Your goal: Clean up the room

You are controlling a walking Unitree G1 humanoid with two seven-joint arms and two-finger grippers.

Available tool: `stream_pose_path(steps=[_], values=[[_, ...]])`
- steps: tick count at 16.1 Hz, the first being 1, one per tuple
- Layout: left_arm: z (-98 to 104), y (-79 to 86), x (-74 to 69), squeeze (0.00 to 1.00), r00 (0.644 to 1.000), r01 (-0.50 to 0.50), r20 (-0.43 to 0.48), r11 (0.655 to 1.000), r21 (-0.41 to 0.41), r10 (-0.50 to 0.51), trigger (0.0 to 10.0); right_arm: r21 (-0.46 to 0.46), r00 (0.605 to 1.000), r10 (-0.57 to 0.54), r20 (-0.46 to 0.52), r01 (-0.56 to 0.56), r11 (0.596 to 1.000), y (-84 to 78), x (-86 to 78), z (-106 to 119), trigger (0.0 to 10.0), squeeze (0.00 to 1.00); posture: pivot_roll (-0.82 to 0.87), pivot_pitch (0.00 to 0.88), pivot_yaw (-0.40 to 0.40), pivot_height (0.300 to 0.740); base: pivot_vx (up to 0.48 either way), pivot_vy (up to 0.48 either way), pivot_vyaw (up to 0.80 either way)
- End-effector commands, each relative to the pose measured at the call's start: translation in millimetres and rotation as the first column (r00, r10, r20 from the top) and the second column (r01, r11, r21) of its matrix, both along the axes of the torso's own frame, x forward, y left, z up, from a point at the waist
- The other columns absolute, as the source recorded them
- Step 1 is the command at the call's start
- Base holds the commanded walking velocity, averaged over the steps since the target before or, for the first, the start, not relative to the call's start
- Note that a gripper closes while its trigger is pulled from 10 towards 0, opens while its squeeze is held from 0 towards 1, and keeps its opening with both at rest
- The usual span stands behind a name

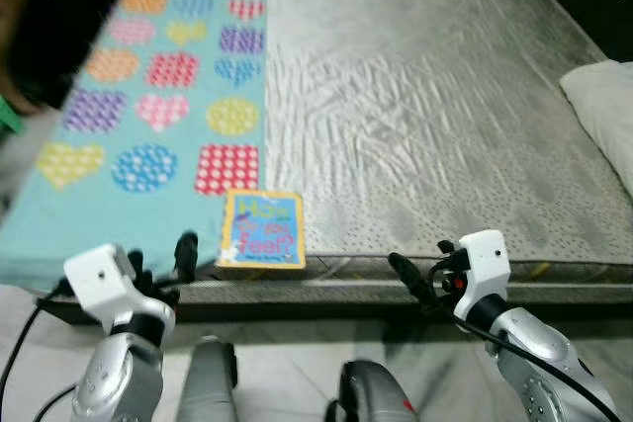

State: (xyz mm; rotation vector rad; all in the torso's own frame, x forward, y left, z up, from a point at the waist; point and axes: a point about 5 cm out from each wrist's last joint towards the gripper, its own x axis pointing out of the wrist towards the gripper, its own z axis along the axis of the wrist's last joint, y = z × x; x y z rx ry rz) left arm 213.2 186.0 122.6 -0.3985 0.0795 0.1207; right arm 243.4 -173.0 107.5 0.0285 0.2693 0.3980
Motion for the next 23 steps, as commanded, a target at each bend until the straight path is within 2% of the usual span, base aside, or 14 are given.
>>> stream_pose_path(steps=[1,5,12,15,21,23], values=[[1,0.8,-2.3,0.00,1.000,-0.005,-0.010,1.000,0.003,0.005,10.0,-0.010,1.000,0.021,-0.010,-0.021,1.000,-2.8,-5.8,3,10.0,0.00,-0.08,0.255,-0.129,0.647,0.000,0.000,0.00],[1,0.2,-4.1,0.00,1.000,-0.008,-0.017,1.000,-0.001,0.008,10.0,-0.007,0.999,0.041,-0.014,-0.041,0.999,-0.9,-8.3,4,10.0,0.00,-0.08,0.259,-0.128,0.643,0.000,0.000,0.00],[2,-2.2,0.9,0.00,1.000,0.000,-0.014,1.000,-0.005,0.000,10.0,-0.004,0.999,0.044,-0.015,-0.044,0.999,2.6,-7.3,2,10.0,0.00,-0.07,0.251,-0.116,0.548,0.000,0.000,0.00],[3,0.2,2.9,0.00,0.999,-0.036,-0.010,0.999,0.007,0.036,10.0,-0.004,0.999,0.039,-0.006,-0.039,0.999,3.4,-4.8,2,10.0,0.00,-0.07,0.242,-0.113,0.513,0.000,0.000,0.00],[5,3.0,7.8,0.00,0.998,-0.058,0.004,0.998,0.016,0.058,10.0,-0.006,0.999,0.036,0.005,-0.036,0.999,5.1,1.0,1,10.0,0.00,-0.06,0.220,-0.108,0.508,0.000,0.000,0.00],[6,4.6,9.1,0.00,0.996,-0.089,0.008,0.996,0.017,0.089,10.0,-0.007,0.999,0.034,0.009,-0.034,0.999,5.4,2.8,1,10.0,0.00,-0.06,0.216,-0.107,0.484,0.000,0.000,0.00]])
